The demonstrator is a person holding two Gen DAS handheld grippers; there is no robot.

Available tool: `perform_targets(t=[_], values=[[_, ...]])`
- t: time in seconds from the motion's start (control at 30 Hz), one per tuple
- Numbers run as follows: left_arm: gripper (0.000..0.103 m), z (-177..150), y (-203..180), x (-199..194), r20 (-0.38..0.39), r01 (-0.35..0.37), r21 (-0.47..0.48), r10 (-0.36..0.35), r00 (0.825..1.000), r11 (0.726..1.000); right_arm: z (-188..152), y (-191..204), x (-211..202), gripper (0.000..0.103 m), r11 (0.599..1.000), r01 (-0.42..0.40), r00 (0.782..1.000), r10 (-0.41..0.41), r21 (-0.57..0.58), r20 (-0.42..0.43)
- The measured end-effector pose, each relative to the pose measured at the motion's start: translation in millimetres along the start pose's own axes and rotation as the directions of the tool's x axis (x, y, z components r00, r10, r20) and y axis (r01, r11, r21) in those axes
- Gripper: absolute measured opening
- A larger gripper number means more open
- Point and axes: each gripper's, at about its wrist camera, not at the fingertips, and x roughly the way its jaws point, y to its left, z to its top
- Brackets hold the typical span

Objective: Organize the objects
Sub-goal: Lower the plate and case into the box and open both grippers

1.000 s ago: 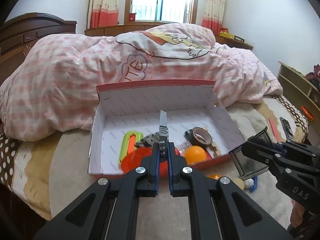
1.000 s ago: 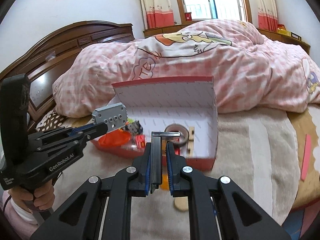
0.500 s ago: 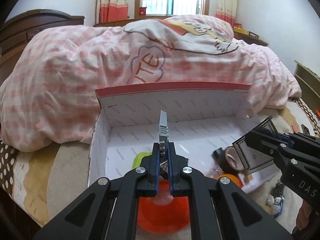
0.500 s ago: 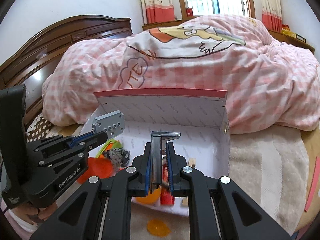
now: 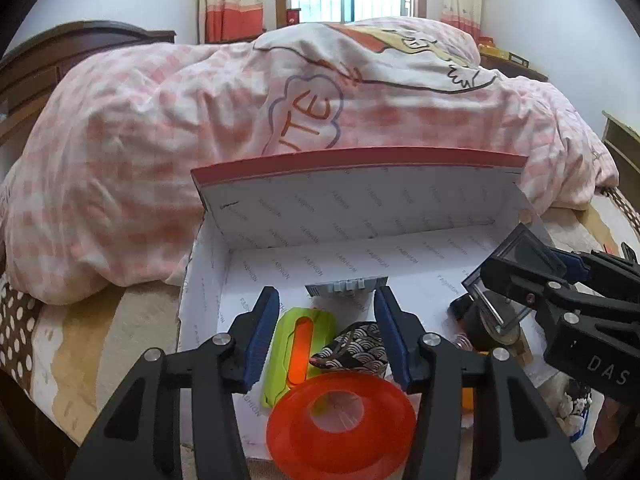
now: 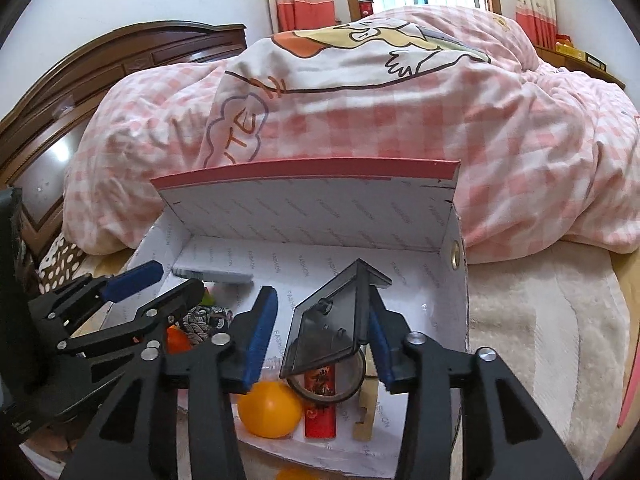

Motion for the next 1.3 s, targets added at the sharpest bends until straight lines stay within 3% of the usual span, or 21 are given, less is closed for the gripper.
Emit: perform_targets(t=[0.23, 0.77, 1.13, 1.3], values=[[0.052, -4, -3, -7, -0.016, 0.006, -0.002, -0.006, 1.000, 1.000, -3, 4, -15, 0.063, 0.999, -0.037, 0.998, 0.038, -0.019, 0.048], [0.052, -17, -8, -30, -0.033, 0.035, -0.024, -0.036, 0.999, 0.999, -17, -3, -45, 0.065, 0.994, -0.111, 0.991, 0.108, 0.027, 0.077], [0.052, -30, -17, -48, -0.016, 0.032, -0.010, -0.032, 0.999, 0.999, -37, -1, -67, 0.065, 0.994, -0.110, 0.991, 0.110, -0.011, 0.079], [0.052, -37, -24, -64, -0.005, 0.063, -0.006, -0.064, 0.998, 0.998, -53, -3, -80, 0.065, 0.995, -0.088, 0.993, 0.091, -0.037, 0.078]])
